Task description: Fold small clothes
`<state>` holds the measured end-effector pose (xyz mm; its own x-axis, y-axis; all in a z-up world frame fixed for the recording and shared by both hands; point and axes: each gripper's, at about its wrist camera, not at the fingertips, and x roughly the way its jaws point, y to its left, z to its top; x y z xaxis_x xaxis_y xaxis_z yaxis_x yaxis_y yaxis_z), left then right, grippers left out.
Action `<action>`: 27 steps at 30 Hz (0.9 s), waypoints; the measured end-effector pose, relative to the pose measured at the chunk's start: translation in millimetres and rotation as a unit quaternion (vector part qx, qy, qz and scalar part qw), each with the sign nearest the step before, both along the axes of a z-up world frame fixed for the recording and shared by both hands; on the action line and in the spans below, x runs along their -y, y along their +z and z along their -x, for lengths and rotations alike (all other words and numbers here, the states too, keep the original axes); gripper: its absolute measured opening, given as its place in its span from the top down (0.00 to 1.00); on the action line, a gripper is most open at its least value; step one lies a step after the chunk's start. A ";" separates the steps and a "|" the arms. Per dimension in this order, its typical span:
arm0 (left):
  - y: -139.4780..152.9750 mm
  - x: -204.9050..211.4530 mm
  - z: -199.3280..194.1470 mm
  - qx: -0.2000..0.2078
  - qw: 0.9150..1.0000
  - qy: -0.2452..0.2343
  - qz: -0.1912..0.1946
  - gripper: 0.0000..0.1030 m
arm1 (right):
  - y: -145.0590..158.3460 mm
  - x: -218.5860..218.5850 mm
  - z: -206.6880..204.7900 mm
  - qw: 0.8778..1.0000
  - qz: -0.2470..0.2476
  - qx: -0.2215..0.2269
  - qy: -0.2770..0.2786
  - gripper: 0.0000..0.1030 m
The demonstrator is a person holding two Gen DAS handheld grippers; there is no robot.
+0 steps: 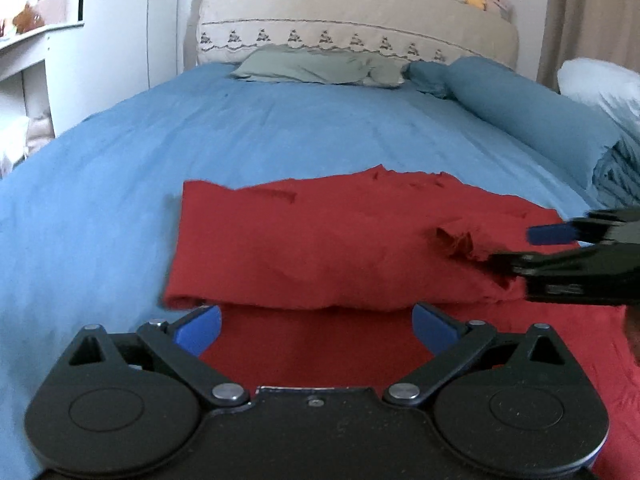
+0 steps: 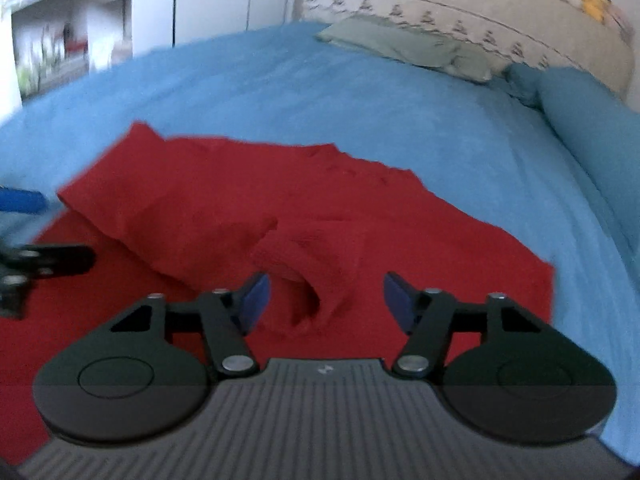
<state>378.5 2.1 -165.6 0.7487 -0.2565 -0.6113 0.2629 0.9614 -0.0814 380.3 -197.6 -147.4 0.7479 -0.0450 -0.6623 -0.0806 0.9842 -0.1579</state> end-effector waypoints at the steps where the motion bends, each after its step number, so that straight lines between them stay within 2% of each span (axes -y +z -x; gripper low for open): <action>1: -1.3 -2.4 2.9 0.002 1.000 -0.001 0.002 0.00 | -6.4 -5.7 -8.3 1.000 0.012 -0.004 0.007 0.35; 2: -3.0 -3.3 4.3 0.004 1.000 -0.002 0.002 0.00 | -11.9 -11.2 -15.3 1.000 0.025 -0.007 0.015 0.39; 3: -4.8 -4.4 4.4 0.006 1.000 -0.005 0.000 0.00 | -17.9 -16.4 -22.0 0.999 0.037 -0.014 0.026 0.56; 5: -8.9 -6.4 6.2 0.010 1.000 -0.006 -0.006 0.00 | -27.0 -20.5 -34.9 0.998 0.053 -0.027 0.031 0.73; 6: -10.4 -6.9 6.8 0.010 1.000 -0.006 -0.006 0.00 | -26.9 -16.5 -37.8 0.999 0.044 -0.022 0.017 0.73; 8: -14.3 -8.8 5.2 0.003 1.000 -0.005 0.001 0.00 | -21.5 2.5 -35.6 1.000 -0.014 -0.004 -0.026 0.74; 12: -23.4 -11.1 5.1 -0.010 1.000 -0.005 0.012 0.00 | -25.4 50.1 -21.0 0.983 -0.134 0.024 -0.125 0.74; 15: -29.6 -8.5 7.3 -0.010 1.000 -0.006 0.001 0.00 | -44.9 72.8 -12.6 0.969 -0.196 0.008 -0.152 0.70; 17: -34.0 -6.7 10.5 -0.003 1.000 -0.009 -0.011 0.00 | -51.3 79.2 -6.7 0.962 -0.222 0.013 -0.159 0.56; 19: -36.5 -1.6 13.1 0.005 0.999 -0.014 -0.031 0.00 | -53.2 80.3 -3.9 0.955 -0.249 0.012 -0.159 0.32; 21: -39.2 1.1 15.0 0.011 0.999 -0.018 -0.038 0.00 | -49.4 77.6 3.1 0.955 -0.256 0.016 -0.152 0.19; 25: -41.3 -1.9 13.8 0.010 0.999 -0.018 -0.029 0.00 | -51.3 67.6 -1.8 0.958 -0.236 0.019 -0.163 0.19; 27: -41.8 -2.7 13.8 0.009 0.999 -0.018 -0.027 0.00 | -52.5 70.0 -3.5 0.952 -0.239 0.027 -0.191 0.23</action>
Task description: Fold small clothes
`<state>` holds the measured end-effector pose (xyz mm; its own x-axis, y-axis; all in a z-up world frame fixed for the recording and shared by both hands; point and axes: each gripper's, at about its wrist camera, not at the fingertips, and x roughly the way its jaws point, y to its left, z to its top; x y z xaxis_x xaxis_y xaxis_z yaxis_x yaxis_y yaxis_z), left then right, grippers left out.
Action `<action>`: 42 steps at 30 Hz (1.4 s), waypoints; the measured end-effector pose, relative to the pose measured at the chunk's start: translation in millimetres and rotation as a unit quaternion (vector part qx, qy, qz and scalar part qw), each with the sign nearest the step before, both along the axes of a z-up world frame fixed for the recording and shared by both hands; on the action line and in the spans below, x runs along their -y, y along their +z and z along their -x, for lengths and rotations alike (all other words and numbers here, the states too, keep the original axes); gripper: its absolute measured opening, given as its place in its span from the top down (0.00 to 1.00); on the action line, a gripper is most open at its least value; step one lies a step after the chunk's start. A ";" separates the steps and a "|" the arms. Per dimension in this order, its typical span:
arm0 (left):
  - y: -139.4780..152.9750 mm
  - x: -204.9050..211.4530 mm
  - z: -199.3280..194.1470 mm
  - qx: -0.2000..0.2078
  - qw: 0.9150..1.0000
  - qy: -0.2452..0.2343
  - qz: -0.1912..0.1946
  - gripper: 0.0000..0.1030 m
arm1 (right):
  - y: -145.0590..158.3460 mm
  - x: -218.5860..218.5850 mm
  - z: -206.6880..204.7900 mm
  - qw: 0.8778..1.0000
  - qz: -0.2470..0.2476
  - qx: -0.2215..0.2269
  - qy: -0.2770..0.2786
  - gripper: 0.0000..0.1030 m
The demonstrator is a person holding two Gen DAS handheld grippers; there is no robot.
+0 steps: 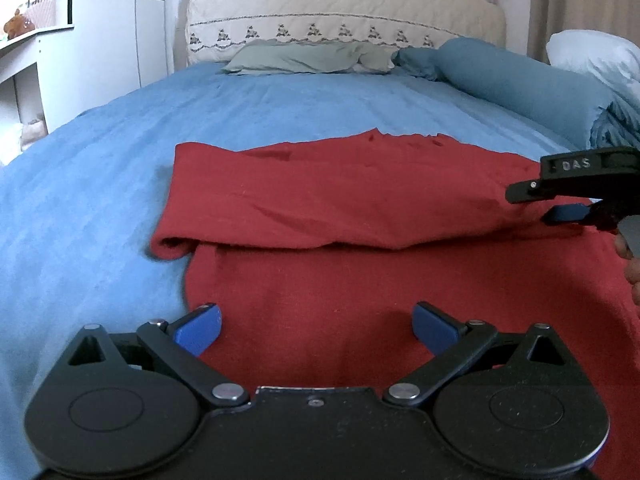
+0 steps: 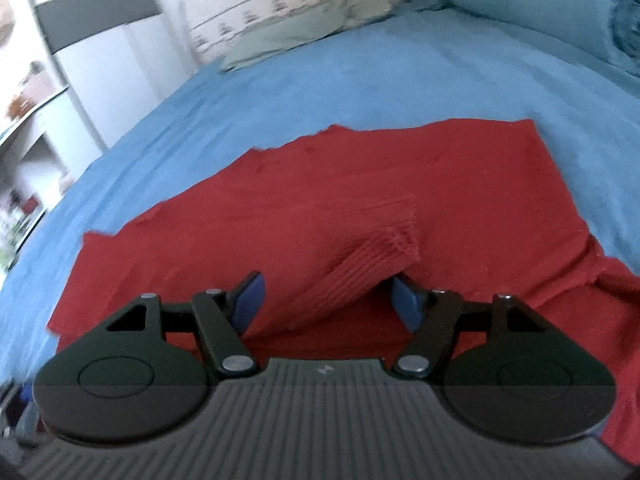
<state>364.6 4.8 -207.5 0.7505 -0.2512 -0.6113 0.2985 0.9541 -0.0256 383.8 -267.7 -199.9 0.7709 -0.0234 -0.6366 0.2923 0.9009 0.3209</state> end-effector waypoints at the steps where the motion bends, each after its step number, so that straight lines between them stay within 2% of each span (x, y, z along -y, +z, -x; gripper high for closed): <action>1: 0.2 0.3 0.1 0.001 1.000 0.000 0.000 0.00 | -1.2 0.1 -0.2 1.000 -0.010 -0.002 -0.023 0.31; 2: 0.0 0.7 0.2 0.001 1.000 0.000 -0.002 0.00 | -2.0 3.7 2.3 0.998 -0.026 -0.002 -0.052 0.36; 4: -0.3 1.0 -0.1 0.001 1.000 -0.001 -0.003 0.00 | -3.9 7.5 7.5 0.994 -0.047 0.001 -0.101 0.57; 5: -0.5 0.3 -0.8 0.000 1.000 -0.001 -0.001 0.00 | -4.6 6.5 10.3 0.993 -0.043 0.001 -0.113 0.59; 10: -0.6 -0.9 -2.2 -0.002 1.000 -0.001 0.007 0.00 | -4.0 -1.1 22.2 0.991 -0.042 0.014 -0.127 0.58; 14: -1.0 -1.0 -2.1 -0.001 1.000 -0.001 0.004 0.00 | -4.6 -5.1 30.6 0.990 -0.062 0.027 -0.125 0.44; 18: -1.4 -0.6 -2.0 -0.001 1.000 -0.002 0.003 0.00 | -4.6 -8.6 26.8 0.990 -0.053 0.027 -0.128 0.43; 20: -1.4 -0.9 -1.7 0.000 1.000 -0.001 0.005 0.00 | -5.4 -2.0 22.7 0.986 -0.071 0.029 -0.148 0.48; 21: -1.6 -1.0 -1.5 0.001 1.000 -0.001 0.006 0.00 | -6.2 2.8 20.4 0.983 -0.083 0.028 -0.161 0.54; 22: -1.8 -0.9 -1.5 0.001 1.000 -0.001 0.007 0.00 | -5.8 7.3 18.0 0.982 -0.091 0.024 -0.167 0.69; 23: -2.1 -0.9 -1.6 0.001 1.000 -0.001 0.007 0.00 | -4.6 10.3 15.2 0.981 -0.092 0.017 -0.171 0.76; 25: -2.4 -0.9 -2.2 0.001 1.000 -0.001 0.008 0.00 | 1.1 14.9 9.1 0.984 -0.087 0.009 -0.156 0.79; 27: -2.3 -1.8 -2.4 0.000 1.000 -0.001 0.009 0.00 | 15.9 17.1 3.3 0.990 -0.069 0.020 -0.125 0.80; 30: -1.7 -2.8 -2.5 -0.001 1.000 -0.001 0.011 0.00 | 51.7 20.8 -1.3 0.994 -0.032 0.070 -0.072 0.80; 32: -1.5 -3.3 -2.5 -0.001 1.000 -0.001 0.011 0.00 | 74.6 25.9 -0.3 0.993 -0.003 0.114 -0.038 0.80; 34: -1.6 -3.4 -2.5 -0.001 1.000 -0.001 0.011 0.00 | 89.0 34.2 2.8 0.989 0.055 0.137 -0.023 0.80; 37: -1.1 -3.7 -2.7 -0.001 1.000 -0.001 0.010 0.00 | 83.1 56.3 4.4 0.987 0.106 0.116 -0.044 0.80; 42: -1.2 -2.8 -3.1 -0.002 1.000 -0.002 0.008 0.00 | 37.5 81.5 5.1 0.987 0.145 0.039 -0.059 0.80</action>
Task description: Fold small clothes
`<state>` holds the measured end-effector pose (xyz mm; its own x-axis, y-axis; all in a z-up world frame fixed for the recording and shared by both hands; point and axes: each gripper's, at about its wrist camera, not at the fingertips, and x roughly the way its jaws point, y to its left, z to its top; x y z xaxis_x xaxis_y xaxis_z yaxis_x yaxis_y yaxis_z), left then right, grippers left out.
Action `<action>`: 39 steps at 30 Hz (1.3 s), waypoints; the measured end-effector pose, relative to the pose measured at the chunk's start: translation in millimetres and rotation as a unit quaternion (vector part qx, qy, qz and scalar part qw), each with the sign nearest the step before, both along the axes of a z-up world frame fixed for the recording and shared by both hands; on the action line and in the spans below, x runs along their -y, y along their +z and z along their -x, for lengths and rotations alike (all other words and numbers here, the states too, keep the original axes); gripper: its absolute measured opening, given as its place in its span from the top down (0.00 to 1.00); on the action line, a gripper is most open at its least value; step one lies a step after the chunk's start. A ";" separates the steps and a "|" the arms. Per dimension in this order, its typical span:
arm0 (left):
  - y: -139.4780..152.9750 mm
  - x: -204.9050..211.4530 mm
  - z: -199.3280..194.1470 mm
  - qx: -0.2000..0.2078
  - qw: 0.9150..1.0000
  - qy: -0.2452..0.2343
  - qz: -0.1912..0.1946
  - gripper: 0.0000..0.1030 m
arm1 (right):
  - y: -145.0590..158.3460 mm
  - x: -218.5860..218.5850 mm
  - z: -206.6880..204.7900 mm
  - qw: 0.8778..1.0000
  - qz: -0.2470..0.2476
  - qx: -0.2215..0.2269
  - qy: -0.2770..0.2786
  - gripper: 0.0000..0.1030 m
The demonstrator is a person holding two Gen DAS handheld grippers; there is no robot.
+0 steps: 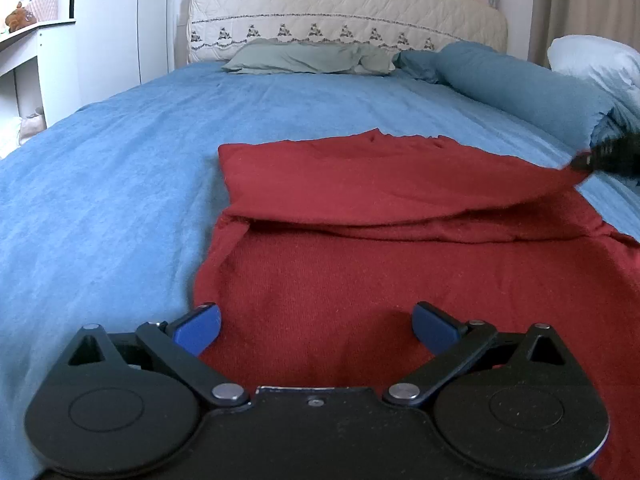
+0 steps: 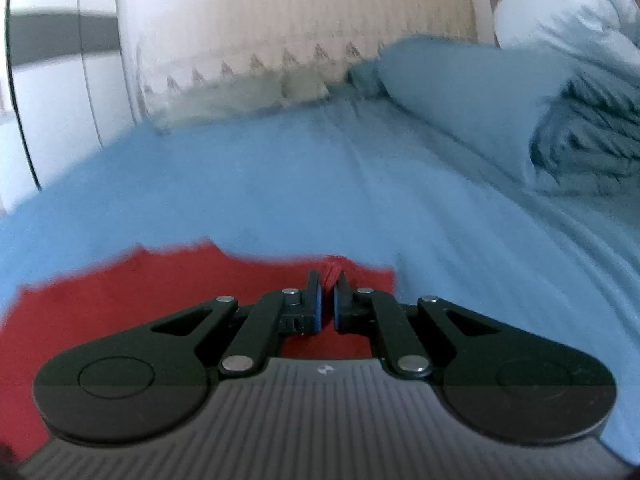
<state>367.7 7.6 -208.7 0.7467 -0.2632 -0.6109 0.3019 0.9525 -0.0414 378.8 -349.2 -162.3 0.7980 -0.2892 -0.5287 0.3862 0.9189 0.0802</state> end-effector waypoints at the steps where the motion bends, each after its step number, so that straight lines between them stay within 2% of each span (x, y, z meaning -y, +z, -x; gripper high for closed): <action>1: -0.1 0.1 -0.1 0.000 1.000 0.000 0.000 0.00 | -6.8 0.8 0.0 1.000 0.003 -0.012 0.004 0.80; 3: -0.2 0.4 -0.1 0.000 1.000 0.000 -0.001 0.00 | -17.8 3.9 0.7 1.000 0.000 -0.028 0.010 0.76; 4: -0.2 0.4 -0.2 0.000 1.000 0.000 -0.001 0.00 | -20.5 4.9 1.2 0.999 -0.006 -0.035 0.007 0.64; 5: -0.2 0.4 -0.1 0.000 1.000 0.000 -0.001 0.00 | -22.0 5.1 3.2 0.999 -0.009 -0.039 -0.003 0.49; 6: -0.2 0.9 0.0 0.000 1.000 0.000 -0.002 0.00 | -20.2 2.9 7.0 0.999 -0.007 -0.038 -0.019 0.17; 7: -0.3 1.3 0.0 0.000 1.000 0.000 -0.003 0.00 | -17.7 1.3 12.7 0.999 0.002 -0.031 -0.037 0.05; 9: -0.7 2.1 0.0 0.000 1.000 0.000 -0.005 0.00 | -8.7 -8.0 29.9 0.998 0.034 0.024 -0.050 0.05; 11: -1.3 2.8 -0.2 0.000 1.000 0.000 -0.007 0.00 | -3.5 -18.7 36.9 0.998 0.041 0.040 -0.021 0.04; 16: -1.2 1.0 -0.7 -0.002 1.000 0.000 -0.002 0.00 | -19.0 -34.6 15.7 0.999 0.026 0.000 0.033 0.05; 20: -1.1 2.2 -1.3 -0.003 1.000 -0.001 -0.005 0.00 | -42.6 -27.1 5.6 0.999 -0.016 -0.045 0.021 0.05; 23: -1.3 2.0 -1.8 -0.004 1.000 -0.001 -0.005 0.00 | -47.0 -19.6 12.5 0.998 -0.043 -0.033 0.014 0.05; 26: -1.5 2.8 -1.7 -0.004 1.000 -0.002 -0.007 0.00 | -39.8 -21.8 14.3 0.998 -0.021 -0.057 0.027 0.05; 29: 0.3 3.8 -2.3 -0.006 1.000 -0.001 -0.013 0.00 | -24.2 -28.4 19.3 0.996 0.023 -0.083 0.017 0.05; 34: 18.2 6.7 8.6 -0.023 0.999 -0.008 -0.034 0.00 | 23.6 -19.5 70.8 0.998 -0.005 -0.053 0.036 0.04; 36: 37.9 6.6 24.1 -0.016 0.999 -0.010 -0.047 0.00 | 51.1 -21.7 100.7 0.998 0.010 -0.042 0.045 0.04; 39: 81.1 3.1 60.6 0.022 0.998 -0.013 -0.056 0.00 | 94.3 -29.7 148.1 0.997 0.044 -0.026 0.063 0.04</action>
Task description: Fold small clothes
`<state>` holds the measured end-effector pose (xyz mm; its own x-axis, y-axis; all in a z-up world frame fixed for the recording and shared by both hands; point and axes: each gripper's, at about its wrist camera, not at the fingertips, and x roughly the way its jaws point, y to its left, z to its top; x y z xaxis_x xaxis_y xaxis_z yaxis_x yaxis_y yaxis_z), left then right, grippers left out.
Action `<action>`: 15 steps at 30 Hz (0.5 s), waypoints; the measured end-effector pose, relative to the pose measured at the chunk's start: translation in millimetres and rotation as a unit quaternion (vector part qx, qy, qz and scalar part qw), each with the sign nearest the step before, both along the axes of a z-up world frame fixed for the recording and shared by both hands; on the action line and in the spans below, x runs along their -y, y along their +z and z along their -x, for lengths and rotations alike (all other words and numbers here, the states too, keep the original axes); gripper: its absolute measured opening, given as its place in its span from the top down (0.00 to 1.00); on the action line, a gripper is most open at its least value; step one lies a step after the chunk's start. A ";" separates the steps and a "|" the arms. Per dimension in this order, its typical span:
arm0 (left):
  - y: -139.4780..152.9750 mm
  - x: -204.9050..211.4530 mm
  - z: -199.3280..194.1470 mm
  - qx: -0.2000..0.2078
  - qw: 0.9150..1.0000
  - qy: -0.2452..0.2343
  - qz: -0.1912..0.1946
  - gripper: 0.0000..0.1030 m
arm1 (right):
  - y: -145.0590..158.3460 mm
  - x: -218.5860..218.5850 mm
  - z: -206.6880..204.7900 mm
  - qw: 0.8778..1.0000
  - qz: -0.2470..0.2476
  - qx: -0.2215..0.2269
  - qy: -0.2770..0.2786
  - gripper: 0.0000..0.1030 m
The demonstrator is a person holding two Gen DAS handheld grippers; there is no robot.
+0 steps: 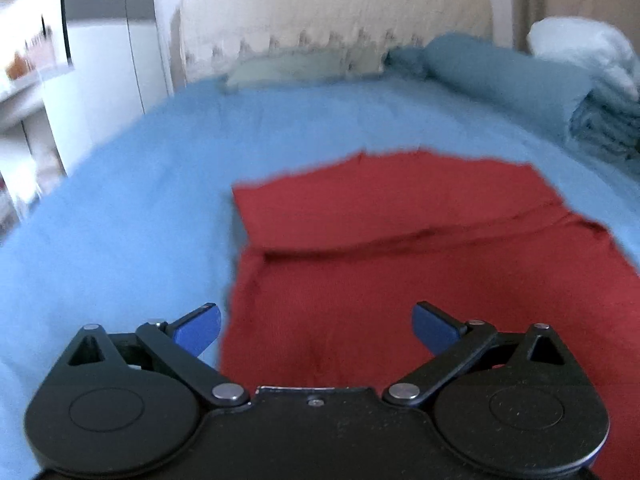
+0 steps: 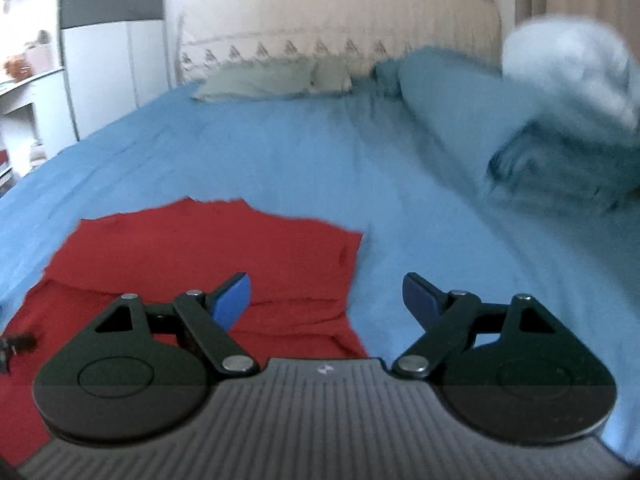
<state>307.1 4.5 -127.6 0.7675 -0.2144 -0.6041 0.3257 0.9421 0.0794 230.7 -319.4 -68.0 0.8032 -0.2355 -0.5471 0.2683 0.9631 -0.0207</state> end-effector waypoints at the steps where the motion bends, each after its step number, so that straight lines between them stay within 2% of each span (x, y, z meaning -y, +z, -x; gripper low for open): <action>1: 14.6 -1.9 11.9 0.005 1.000 -0.001 0.000 0.00 | 13.0 -2.9 16.3 1.000 0.005 0.006 0.007 0.03; 3: 46.7 -8.8 40.6 0.013 1.000 -0.004 0.011 0.00 | 38.1 -6.7 49.7 1.000 0.006 0.020 0.016 0.02; 6: 79.7 -22.2 80.9 0.012 0.999 -0.002 0.036 0.00 | 65.8 -17.2 100.0 0.999 -0.002 0.040 0.028 0.00; 8: 87.1 -32.6 104.1 0.004 0.999 0.000 0.053 0.00 | 76.3 -26.2 131.9 0.998 0.002 0.045 0.032 0.00; 11: 78.5 -48.6 135.8 -0.015 0.997 0.005 0.073 0.00 | 68.3 -39.6 174.6 0.999 -0.003 0.036 0.037 0.00; 15: 37.6 -72.2 170.0 -0.050 0.990 0.046 0.124 0.00 | 23.9 -53.5 219.4 0.999 -0.035 0.012 0.029 0.00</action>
